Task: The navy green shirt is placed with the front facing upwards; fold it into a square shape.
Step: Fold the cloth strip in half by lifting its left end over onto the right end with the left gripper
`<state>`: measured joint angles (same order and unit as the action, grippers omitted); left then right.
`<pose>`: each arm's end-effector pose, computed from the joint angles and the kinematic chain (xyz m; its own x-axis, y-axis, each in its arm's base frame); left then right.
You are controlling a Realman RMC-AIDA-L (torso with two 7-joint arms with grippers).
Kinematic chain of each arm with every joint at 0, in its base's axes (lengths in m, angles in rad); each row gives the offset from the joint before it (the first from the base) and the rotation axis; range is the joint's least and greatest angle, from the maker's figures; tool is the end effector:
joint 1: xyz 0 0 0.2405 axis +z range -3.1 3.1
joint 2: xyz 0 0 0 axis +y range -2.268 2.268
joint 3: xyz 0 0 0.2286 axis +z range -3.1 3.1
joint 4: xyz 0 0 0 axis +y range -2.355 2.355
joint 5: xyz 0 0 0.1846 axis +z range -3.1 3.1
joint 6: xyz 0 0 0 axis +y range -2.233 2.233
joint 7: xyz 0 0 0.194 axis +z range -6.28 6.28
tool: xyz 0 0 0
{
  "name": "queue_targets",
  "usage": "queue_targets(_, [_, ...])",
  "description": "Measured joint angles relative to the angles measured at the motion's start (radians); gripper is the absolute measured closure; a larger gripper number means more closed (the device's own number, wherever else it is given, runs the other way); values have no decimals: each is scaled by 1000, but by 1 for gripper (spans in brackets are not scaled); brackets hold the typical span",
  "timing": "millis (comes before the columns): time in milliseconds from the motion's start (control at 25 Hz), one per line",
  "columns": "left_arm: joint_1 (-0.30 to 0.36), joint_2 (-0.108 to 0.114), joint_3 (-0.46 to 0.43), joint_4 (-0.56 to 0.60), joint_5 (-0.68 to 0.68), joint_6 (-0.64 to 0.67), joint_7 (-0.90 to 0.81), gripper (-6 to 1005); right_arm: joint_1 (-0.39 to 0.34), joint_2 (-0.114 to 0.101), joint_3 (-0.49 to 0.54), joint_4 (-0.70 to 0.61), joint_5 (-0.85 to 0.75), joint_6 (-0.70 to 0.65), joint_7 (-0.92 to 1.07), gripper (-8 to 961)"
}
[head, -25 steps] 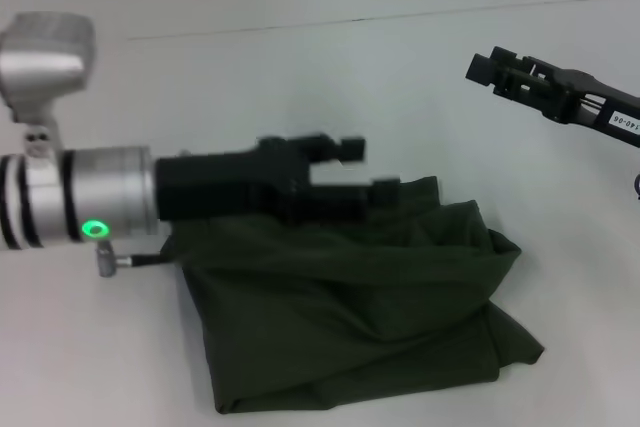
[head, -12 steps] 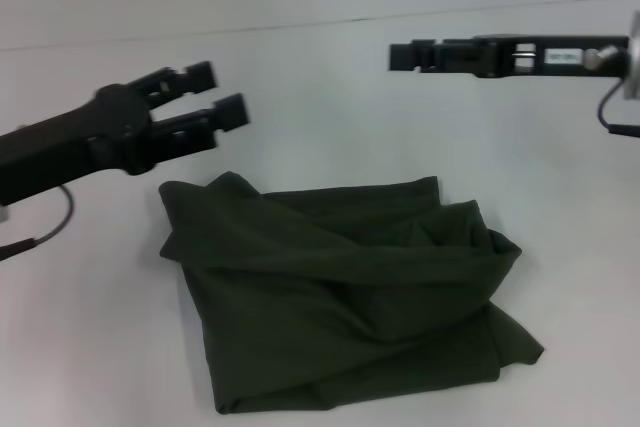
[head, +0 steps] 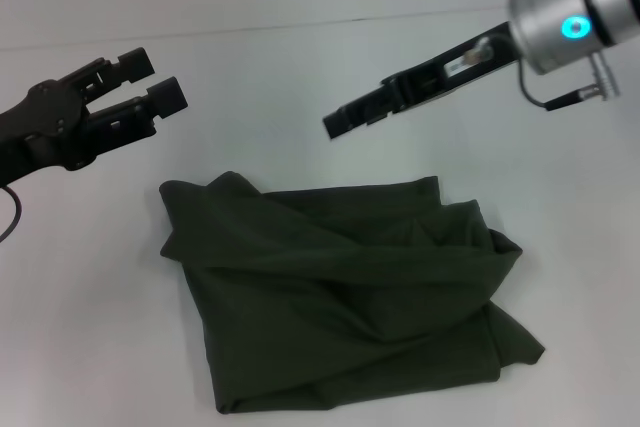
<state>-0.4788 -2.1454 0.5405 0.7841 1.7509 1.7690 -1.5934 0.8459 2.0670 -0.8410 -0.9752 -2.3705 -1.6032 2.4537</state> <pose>-0.1591 0.3093 0.0231 0.4978 0.3313 0.8015 0.5403 -0.8414 0.0123 0.1353 0.3669 -0.0185 0.6044 -0.7793 -0.1656 -0.7963 -0.5979 -0.0923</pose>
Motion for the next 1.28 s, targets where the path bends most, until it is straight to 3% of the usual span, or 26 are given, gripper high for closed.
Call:
queue_targets(280, [0, 0, -1, -1, 0, 1, 11, 92, 78, 25, -125, -13, -76, -2, 47, 148])
queue_targets(1000, [6, -5, -2, -10, -7, -6, 24, 91, 134, 41, -472, 0, -39, 51, 40, 149])
queue_targets(1280, [6, -5, -2, -10, -9, -9, 24, 91, 149, 41, -517, 11, -40, 44, 48, 150])
